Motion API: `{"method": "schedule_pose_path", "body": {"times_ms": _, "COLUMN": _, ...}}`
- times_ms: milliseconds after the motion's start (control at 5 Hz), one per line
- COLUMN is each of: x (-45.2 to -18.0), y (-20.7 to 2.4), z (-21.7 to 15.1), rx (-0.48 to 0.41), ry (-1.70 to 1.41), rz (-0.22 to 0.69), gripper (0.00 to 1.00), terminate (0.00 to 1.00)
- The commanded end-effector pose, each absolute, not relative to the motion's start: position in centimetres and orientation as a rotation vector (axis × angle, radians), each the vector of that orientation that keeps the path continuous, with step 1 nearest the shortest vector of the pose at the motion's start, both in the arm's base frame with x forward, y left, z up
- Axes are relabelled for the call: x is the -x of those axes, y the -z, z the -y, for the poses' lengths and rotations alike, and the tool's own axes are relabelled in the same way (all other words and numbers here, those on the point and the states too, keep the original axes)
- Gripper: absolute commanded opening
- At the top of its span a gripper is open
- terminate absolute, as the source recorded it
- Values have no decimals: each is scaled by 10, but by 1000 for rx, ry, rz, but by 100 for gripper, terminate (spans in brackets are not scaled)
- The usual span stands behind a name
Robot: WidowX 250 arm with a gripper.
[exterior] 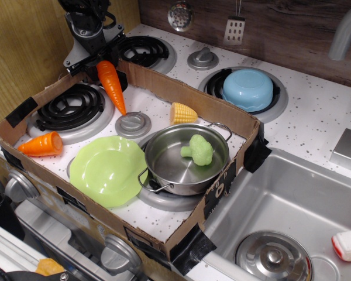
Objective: Take carrot off plate
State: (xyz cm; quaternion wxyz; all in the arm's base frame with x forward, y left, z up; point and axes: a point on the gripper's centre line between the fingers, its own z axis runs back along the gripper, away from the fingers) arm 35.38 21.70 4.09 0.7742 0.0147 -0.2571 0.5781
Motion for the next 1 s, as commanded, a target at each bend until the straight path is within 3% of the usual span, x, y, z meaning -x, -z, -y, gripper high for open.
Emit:
{"method": "schedule_pose_path", "body": {"times_ms": 0, "x": -366, "y": -71, "z": -206, "rx": -76, "ry": -1226, "rz": 609, "gripper": 100, "terminate": 0}}
{"method": "schedule_pose_path", "body": {"times_ms": 600, "x": -367, "y": -115, "z": -173, "rx": -228, "ry": -1132, "rz": 628, "gripper": 100, "terminate": 0}}
{"method": "schedule_pose_path", "body": {"times_ms": 800, "x": -368, "y": -128, "z": -162, "rx": -209, "ry": -1165, "rz": 620, "gripper": 100, "terminate": 100}}
